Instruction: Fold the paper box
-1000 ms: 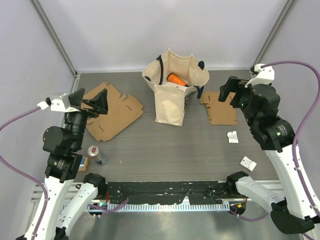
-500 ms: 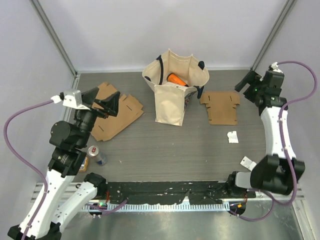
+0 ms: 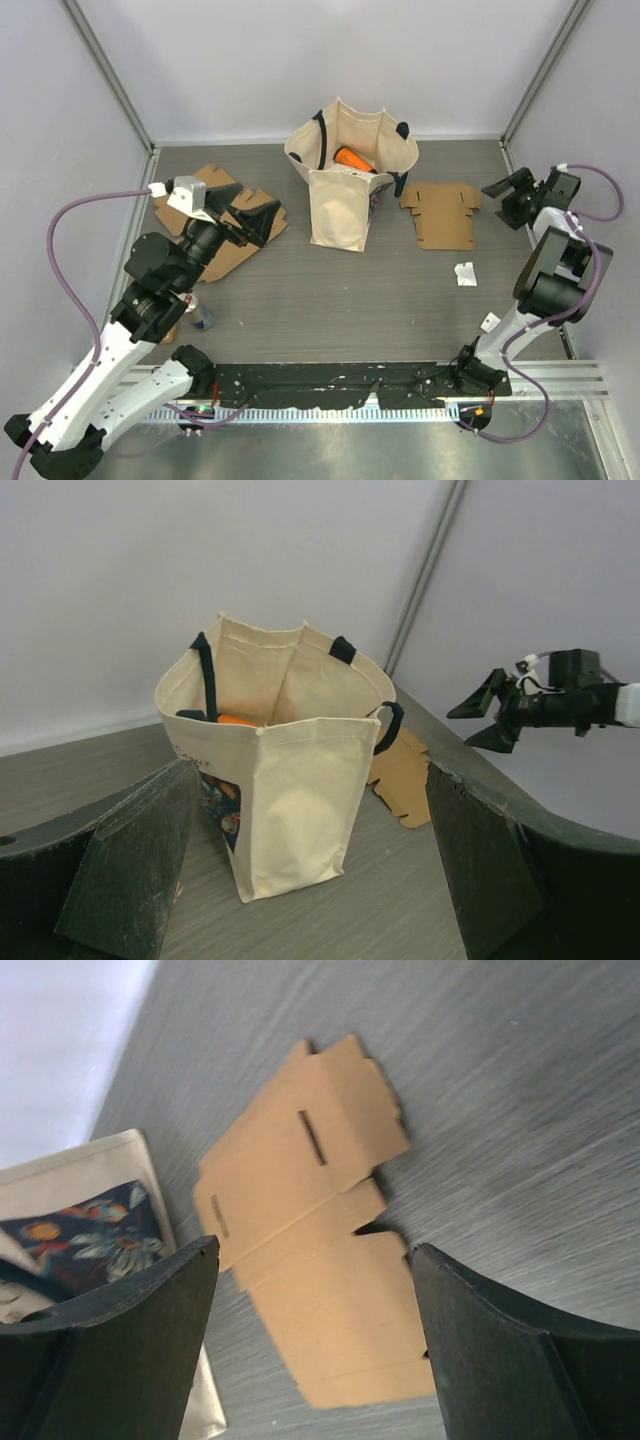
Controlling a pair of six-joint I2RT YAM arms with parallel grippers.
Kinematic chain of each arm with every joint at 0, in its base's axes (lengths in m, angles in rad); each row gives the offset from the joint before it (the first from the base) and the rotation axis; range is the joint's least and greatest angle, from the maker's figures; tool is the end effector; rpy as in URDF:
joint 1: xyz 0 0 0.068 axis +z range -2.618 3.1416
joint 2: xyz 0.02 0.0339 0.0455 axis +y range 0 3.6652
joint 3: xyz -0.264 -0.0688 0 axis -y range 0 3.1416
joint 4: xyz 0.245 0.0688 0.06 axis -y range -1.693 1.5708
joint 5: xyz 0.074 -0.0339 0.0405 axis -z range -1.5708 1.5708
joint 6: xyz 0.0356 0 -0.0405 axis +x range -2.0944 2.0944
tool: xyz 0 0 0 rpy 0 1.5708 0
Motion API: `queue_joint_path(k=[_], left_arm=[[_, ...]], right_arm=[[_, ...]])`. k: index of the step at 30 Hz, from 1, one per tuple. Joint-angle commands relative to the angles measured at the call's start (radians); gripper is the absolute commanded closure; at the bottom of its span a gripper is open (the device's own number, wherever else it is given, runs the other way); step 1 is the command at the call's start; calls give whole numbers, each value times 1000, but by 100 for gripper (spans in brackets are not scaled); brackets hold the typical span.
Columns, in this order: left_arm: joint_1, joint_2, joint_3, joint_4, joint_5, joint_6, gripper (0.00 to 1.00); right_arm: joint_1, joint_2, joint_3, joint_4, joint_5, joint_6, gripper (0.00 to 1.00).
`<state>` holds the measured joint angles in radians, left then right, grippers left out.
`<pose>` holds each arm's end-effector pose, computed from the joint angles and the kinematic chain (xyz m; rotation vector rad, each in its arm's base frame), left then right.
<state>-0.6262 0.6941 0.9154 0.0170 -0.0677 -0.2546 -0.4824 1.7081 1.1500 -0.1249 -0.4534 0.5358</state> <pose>0.1224 -0.0856 0.4205 0.1945 1.3529 -0.6986 0.3421 -0.1615 0.2293 0.8666 2.0505 0.5383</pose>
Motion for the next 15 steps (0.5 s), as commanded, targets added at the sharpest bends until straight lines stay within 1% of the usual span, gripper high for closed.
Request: queue_joint_path(k=[1,2,4,5,9,12,15], left_arm=[[-52,10,19,24,0,17,0],[-56,15,20,23,-3,20,0],[-64,19,19,21,-4,20,0],[-67,21,19,21,-4,20,0],[-70,24,19,21,-1,20,0],[-70,31,19,20,-6,23,0],[-70,41,19,18,-11,26,0]], right_arm=[[-12,79,-61,217,-65,126,19],[-12,85,-81,290,-59,145,19],[-12,93,-131,338,-12,182,20],[-12,110,-148,422,-11,229,20],[-7,185,-196,602,-25,369,26],[1,212,-217,645,41,400,29],[21,264,-214,692,53,432,31]])
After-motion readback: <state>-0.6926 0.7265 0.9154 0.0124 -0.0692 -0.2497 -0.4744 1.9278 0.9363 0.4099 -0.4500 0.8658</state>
